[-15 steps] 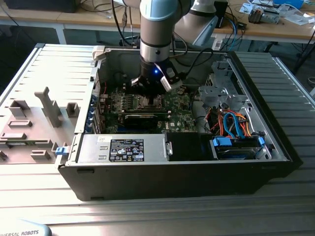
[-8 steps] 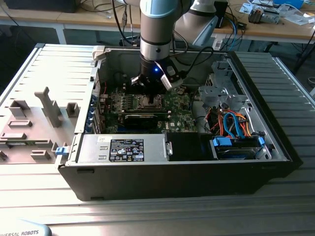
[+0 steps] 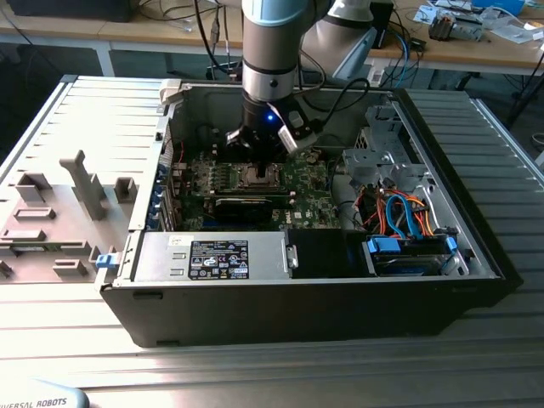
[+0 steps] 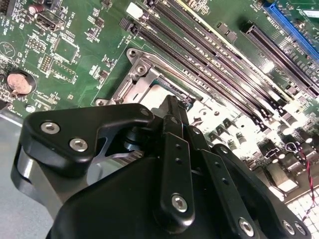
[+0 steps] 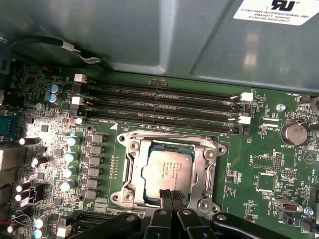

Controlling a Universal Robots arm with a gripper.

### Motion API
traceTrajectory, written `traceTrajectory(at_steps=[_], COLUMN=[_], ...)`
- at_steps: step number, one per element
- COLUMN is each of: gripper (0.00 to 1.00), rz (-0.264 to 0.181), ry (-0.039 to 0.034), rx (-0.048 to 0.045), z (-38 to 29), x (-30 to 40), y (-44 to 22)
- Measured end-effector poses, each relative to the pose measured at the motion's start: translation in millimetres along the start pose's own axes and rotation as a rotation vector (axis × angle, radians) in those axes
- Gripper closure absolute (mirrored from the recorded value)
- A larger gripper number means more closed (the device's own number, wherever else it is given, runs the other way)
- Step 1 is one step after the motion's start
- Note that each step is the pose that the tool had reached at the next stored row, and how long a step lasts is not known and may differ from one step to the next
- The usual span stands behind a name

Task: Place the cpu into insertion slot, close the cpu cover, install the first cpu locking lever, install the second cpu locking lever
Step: 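Install the second cpu locking lever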

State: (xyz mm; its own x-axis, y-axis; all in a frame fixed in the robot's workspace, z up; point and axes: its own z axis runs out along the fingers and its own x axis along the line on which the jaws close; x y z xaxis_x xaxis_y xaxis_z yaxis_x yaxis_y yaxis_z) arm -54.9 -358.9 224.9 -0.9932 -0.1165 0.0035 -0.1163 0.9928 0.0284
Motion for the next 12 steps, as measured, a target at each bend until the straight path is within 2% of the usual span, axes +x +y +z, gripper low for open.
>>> traceTrajectory(at_steps=[6, 7, 8, 9, 12], gripper=[0.89, 0.89, 0.89, 0.89, 0.89], rz=[0.000, 0.000, 0.000, 0.000, 0.000], ry=[0.0003, 0.0005, 0.0005, 0.0006, 0.0005], rx=[0.0024, 0.0041, 0.0048, 0.0049, 0.0048], z=[-4.6, -7.6, -15.0, -18.3, -18.6], x=[-0.1, -0.1, 0.0, 0.0, 0.0], y=[0.1, 0.2, 0.4, 0.5, 0.5])
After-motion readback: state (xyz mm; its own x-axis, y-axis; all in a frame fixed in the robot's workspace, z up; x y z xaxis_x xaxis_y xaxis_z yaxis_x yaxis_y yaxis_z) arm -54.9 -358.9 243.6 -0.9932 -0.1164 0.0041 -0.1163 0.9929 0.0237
